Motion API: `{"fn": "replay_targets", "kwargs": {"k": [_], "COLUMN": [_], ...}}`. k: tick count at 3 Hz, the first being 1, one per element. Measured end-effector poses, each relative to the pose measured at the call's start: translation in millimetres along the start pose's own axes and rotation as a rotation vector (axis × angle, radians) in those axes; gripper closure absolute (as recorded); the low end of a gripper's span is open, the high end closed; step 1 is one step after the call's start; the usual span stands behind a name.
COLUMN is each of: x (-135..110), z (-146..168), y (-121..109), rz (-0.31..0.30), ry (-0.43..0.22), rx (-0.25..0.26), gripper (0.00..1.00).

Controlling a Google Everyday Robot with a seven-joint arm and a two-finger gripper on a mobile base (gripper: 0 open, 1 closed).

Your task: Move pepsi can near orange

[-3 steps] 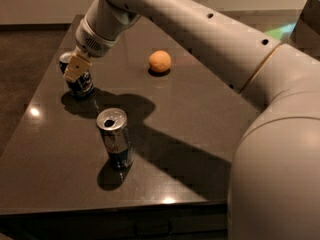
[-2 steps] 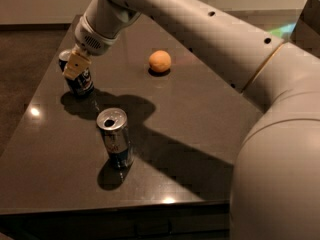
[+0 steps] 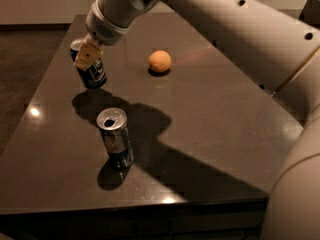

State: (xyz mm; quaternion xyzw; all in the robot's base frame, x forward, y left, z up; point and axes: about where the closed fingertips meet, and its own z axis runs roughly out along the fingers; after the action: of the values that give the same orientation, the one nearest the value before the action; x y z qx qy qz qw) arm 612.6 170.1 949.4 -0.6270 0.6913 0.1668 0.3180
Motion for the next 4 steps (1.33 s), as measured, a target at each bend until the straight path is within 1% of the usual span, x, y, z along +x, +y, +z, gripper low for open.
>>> {"fn": "replay_targets", "kwargs": {"k": [1,2,3,4], "x": [9.8,29.7,42.7,51.2], "z": [-18.4,-20.5,-14.3,-17.0], "y": [-9.8,-30.4,-45.8,-60.1], "rz": [0.026,0.075,0.106,0.124], "ry": [0.005,-0.013,-0.037,-0.038], "rx": [0.031,0.024,0.011,0.023], "gripper": [1.00,1.00,1.00,1.00]}}
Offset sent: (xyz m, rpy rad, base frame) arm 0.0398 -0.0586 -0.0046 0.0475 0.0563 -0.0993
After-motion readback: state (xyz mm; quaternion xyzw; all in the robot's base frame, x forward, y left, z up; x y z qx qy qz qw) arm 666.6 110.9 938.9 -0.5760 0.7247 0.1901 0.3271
